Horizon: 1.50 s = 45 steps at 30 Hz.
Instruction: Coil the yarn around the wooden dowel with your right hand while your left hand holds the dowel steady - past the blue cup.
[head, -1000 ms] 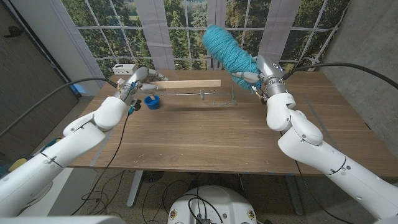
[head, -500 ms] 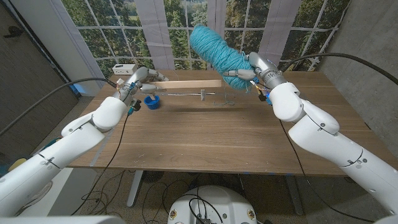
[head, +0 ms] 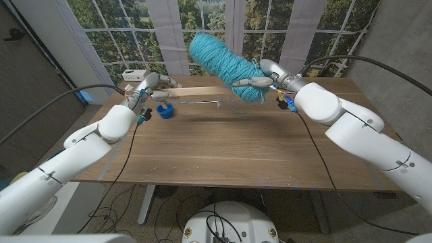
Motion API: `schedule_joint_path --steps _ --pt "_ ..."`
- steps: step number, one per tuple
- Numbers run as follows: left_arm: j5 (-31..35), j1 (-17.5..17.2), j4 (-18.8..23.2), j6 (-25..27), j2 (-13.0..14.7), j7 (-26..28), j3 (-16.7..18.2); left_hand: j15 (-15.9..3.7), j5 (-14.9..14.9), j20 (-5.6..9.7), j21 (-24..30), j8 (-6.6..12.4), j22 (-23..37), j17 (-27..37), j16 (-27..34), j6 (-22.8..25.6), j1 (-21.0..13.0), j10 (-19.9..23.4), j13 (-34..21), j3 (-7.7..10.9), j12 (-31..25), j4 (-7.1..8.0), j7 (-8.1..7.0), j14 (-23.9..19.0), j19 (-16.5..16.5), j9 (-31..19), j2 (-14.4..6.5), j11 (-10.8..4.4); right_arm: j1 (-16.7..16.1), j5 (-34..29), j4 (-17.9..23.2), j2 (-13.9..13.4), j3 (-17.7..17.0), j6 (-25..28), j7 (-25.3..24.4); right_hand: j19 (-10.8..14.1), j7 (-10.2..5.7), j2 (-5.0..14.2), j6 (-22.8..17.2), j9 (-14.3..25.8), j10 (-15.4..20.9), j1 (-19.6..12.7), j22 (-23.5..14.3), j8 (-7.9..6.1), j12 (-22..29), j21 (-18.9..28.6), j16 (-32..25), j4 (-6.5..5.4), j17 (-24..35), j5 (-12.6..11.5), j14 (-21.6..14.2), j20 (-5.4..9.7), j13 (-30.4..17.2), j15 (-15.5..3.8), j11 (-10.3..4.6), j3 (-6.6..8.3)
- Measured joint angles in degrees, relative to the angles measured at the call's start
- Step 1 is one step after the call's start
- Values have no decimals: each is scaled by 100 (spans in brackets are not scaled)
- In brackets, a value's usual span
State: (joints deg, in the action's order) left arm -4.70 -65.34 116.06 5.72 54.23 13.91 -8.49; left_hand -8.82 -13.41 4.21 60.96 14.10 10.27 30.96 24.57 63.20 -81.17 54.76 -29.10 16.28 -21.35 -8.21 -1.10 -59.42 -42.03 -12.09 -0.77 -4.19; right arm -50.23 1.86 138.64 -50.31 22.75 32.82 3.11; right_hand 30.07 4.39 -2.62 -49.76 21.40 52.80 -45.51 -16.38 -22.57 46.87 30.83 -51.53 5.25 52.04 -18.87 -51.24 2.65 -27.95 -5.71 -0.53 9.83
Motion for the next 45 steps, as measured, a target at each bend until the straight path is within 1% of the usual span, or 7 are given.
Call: schedule_joint_path --steps 7,25,26,30,35,37,45 --pt "-36 -22 40 30 14 -8 33 1 0 0 29 -18 -3 0 -1 0 0 0 -21 0 49 0 0 -1 0 -6 0 0 34 853 -194 -204 -166 -479 301 -30 0 0 0 48 0 0 0 4 10 45 -7 0 108 0 10 -30 -2 9 0 0" --pt "-263 43 9 17 -25 -88 118 22 22 0 72 -41 2 27 -27 18 -1 0 -54 0 94 0 18 -23 0 -33 -1 0 117 2155 -647 -601 -268 -1442 945 -84 0 -8 0 164 0 -8 1 26 64 133 -104 -18 327 3 22 -59 -3 18 0 -16" --pt "-303 70 5 17 -27 -114 119 22 22 0 72 -41 1 27 -27 18 0 0 -53 0 94 0 18 -23 0 -33 -1 0 126 2234 -683 -674 -269 -1478 994 -92 0 -33 0 173 0 -33 1 27 64 133 -104 -18 328 3 22 -50 -3 18 0 -16" --pt "-356 139 5 31 -27 -168 119 21 23 -1 97 -42 1 45 -29 18 0 22 -54 0 94 0 18 -22 43 -33 -1 22 147 2380 -713 -797 -269 -1511 1086 -123 0 -38 -1 198 0 -38 1 27 65 133 -104 -24 364 7 22 -82 -5 18 0 -10" --pt "-403 295 74 170 18 -245 84 21 32 -10 111 -43 1 61 -44 18 0 21 -53 0 94 0 18 -22 52 -32 -1 21 184 2595 -728 -986 -251 -1505 1232 -144 0 -48 -1 220 0 -49 1 35 64 158 -104 -33 399 7 64 -62 -118 36 1 -1" --pt "-409 348 107 233 34 -263 68 21 33 -10 110 -43 1 61 -45 18 -1 21 -53 0 118 0 18 -23 52 -32 -1 21 195 2644 -729 -1042 -243 -1483 1270 -144 1 -69 -2 241 0 -69 1 44 64 160 -104 -112 399 8 64 -61 -120 36 0 78" --pt "-420 642 265 507 79 -323 -39 10 34 -10 111 -60 1 60 -61 20 -9 41 -53 0 141 0 19 -33 52 -29 -9 0 303 2824 -744 -1303 -135 -1258 1486 -174 20 -92 -21 263 2 -92 2 50 54 181 -76 -116 414 8 65 -92 -128 37 2 81"
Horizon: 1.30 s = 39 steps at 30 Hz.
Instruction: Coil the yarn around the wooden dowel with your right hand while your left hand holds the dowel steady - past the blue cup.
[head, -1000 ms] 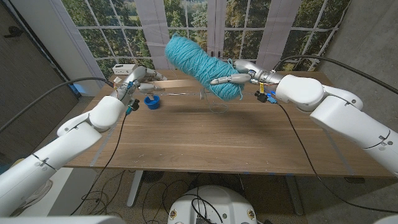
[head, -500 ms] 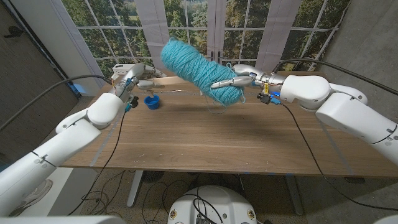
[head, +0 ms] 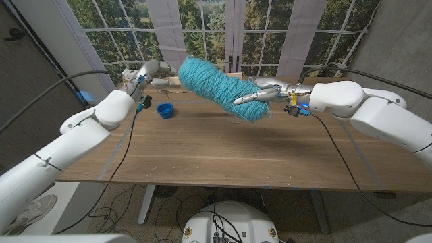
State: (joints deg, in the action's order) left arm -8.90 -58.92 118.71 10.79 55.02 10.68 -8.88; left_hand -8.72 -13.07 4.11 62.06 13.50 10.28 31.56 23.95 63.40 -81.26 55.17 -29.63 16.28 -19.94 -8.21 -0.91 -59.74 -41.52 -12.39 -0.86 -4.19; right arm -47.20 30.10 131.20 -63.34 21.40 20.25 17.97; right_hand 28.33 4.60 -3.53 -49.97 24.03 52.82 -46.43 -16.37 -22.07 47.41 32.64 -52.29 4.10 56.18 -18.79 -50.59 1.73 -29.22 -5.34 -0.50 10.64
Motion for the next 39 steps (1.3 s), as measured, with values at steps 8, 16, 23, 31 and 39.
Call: schedule_joint_path --steps 8,16,23,31,39 --pt "-48 280 90 220 5 -78 -134 0 10 0 25 -6 -3 19 -5 0 0 21 -27 0 3 0 0 0 0 3 0 21 128 49 35 -215 119 323 125 -72 -18 -97 -103 -62 21 -97 0 73 -3 21 17 -60 56 12 51 -10 -5 9 21 60" --pt "-84 499 147 348 -18 -126 -266 0 22 0 46 -25 1 19 -9 1 -1 21 -27 0 24 0 1 0 0 -2 0 21 231 -131 272 -379 254 859 -62 -103 -10 -150 -155 -118 40 -150 0 149 -24 43 61 -72 57 17 51 21 -44 10 41 72" --pt "-116 637 174 423 -39 -150 -365 4 23 0 67 -27 1 48 -18 1 -1 20 -46 0 46 0 1 -4 0 -2 1 21 307 -521 621 -440 435 1484 -458 -102 11 -172 -178 -147 39 -172 1 178 -48 65 61 -72 74 17 80 21 -83 1 42 72" --pt "-129 726 227 492 -43 -155 -432 21 31 0 89 -38 -1 50 -32 1 -2 42 -53 0 67 0 1 -21 0 0 1 -1 467 -956 879 -412 736 2066 -734 -122 1 -172 -227 -197 40 -172 15 261 -47 108 62 -72 107 18 91 42 -85 10 40 72" --pt "-135 698 295 504 -53 -44 -404 21 33 9 90 -48 -19 50 -48 1 -52 41 -80 0 67 0 1 -21 10 1 7 0 875 -1443 953 -234 1247 2727 -662 -122 -1 -172 -286 -231 40 -172 15 310 -15 108 62 -71 130 21 93 42 -86 10 40 71"
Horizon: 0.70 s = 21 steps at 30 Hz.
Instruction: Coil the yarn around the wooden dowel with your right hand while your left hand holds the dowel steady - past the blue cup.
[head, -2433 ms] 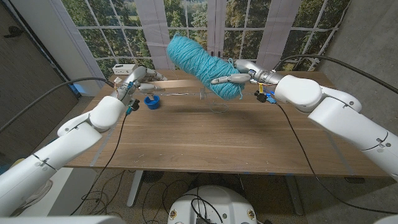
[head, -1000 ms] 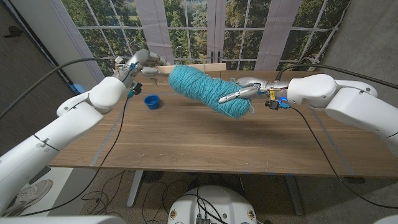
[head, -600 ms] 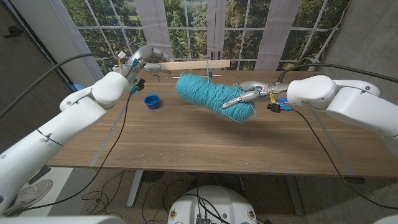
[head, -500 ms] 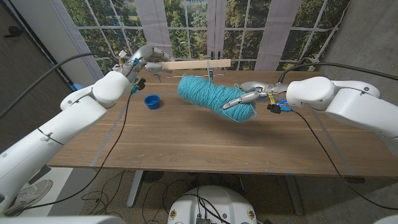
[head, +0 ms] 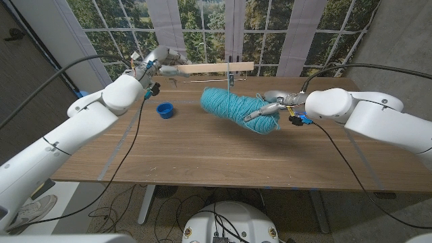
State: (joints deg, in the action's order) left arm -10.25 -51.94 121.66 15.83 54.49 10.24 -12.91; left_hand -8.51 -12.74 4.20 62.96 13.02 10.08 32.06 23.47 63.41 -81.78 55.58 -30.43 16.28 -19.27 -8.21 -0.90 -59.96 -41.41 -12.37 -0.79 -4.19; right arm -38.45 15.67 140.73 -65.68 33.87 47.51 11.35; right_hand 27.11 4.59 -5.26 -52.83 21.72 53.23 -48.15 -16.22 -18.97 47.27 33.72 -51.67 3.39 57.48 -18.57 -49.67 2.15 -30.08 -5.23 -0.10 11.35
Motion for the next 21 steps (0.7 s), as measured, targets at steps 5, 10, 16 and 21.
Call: schedule_joint_path --steps 5,10,16,21 --pt "-38 -97 7 -107 -71 119 92 0 0 0 0 -1 -2 23 -1 1 0 0 0 0 20 0 0 0 0 1 0 0 376 -297 -76 171 441 416 217 -20 0 0 0 -6 0 0 0 1 0 13 0 -21 24 0 26 20 0 -14 0 -24" --pt "-60 -198 -22 -297 -221 312 168 0 1 -12 0 -2 23 24 -2 1 1 0 0 0 42 0 1 0 12 -2 -1 0 829 -562 -256 390 959 762 515 -20 0 0 0 -7 21 0 0 40 -1 44 0 -18 25 0 25 21 -1 -14 21 -26" --pt "-160 -243 -45 -394 -299 345 234 -1 21 -30 44 -4 30 24 -6 2 1 0 0 0 42 0 2 0 31 -3 -2 0 1203 -773 -457 582 1379 1000 778 -20 0 0 0 -7 31 0 -1 57 -2 44 11 -20 56 0 25 20 -1 -15 31 -72" --pt "-278 -243 -45 -418 -296 264 267 -1 22 -30 44 -23 30 40 -46 10 8 0 1 0 64 0 10 0 30 -11 -8 0 1479 -881 -673 741 1665 1145 991 -20 0 0 -1 10 31 0 -1 87 -5 89 43 -17 58 0 25 21 -1 -15 31 -76"
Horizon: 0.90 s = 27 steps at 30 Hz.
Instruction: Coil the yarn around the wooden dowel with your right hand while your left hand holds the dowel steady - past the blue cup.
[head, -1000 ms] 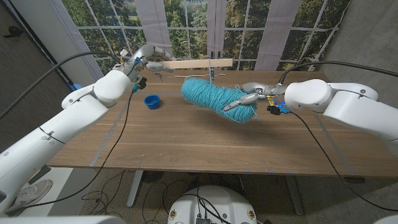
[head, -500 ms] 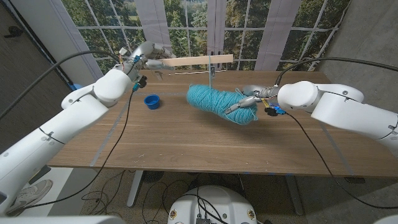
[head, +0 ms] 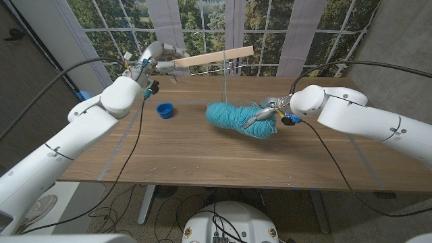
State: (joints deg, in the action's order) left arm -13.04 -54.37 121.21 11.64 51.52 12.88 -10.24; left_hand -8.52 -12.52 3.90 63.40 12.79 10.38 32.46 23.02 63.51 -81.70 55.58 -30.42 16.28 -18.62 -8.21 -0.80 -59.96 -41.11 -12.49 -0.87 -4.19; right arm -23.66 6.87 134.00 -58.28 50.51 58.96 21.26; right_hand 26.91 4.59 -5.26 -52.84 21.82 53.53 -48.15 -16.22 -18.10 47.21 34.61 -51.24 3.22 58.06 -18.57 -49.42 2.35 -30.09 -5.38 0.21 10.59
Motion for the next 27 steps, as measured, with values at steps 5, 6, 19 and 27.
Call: schedule_joint_path --steps 5,6,19,27 --pt "-68 18 -2 -47 -3 -50 16 0 1 0 0 -3 -1 8 -3 2 1 0 -28 19 0 -19 2 0 0 -19 -1 0 218 -35 -188 120 188 97 153 -32 0 0 0 13 22 0 0 2 -5 0 0 -19 -9 0 0 -32 -1 0 22 -28" --pt "-108 28 -7 -48 -2 -92 22 0 4 0 0 -4 -2 8 -4 7 1 0 -28 19 0 -19 8 0 0 -19 -1 0 249 -38 -216 137 216 107 172 -34 0 0 0 13 22 0 0 2 -6 0 0 -19 -9 0 0 -30 -1 0 22 -28" --pt "-476 81 41 52 288 -534 133 -21 22 0 41 -26 -25 8 -23 10 7 0 -27 19 43 -19 10 -21 0 -17 -7 0 737 21 -774 405 506 298 438 -62 -9 0 -51 67 30 0 -1 63 29 73 -49 -46 4 0 -12 -1 -1 -12 32 -96" --pt "-803 -21 69 90 516 -848 296 -21 33 20 41 -36 -29 36 -29 10 7 0 -53 19 43 -18 10 -21 20 -16 -7 0 842 171 -1174 542 483 374 319 -62 -9 1 -51 125 29 1 -1 65 72 121 -180 -70 87 0 -17 -1 -2 -17 32 -165"
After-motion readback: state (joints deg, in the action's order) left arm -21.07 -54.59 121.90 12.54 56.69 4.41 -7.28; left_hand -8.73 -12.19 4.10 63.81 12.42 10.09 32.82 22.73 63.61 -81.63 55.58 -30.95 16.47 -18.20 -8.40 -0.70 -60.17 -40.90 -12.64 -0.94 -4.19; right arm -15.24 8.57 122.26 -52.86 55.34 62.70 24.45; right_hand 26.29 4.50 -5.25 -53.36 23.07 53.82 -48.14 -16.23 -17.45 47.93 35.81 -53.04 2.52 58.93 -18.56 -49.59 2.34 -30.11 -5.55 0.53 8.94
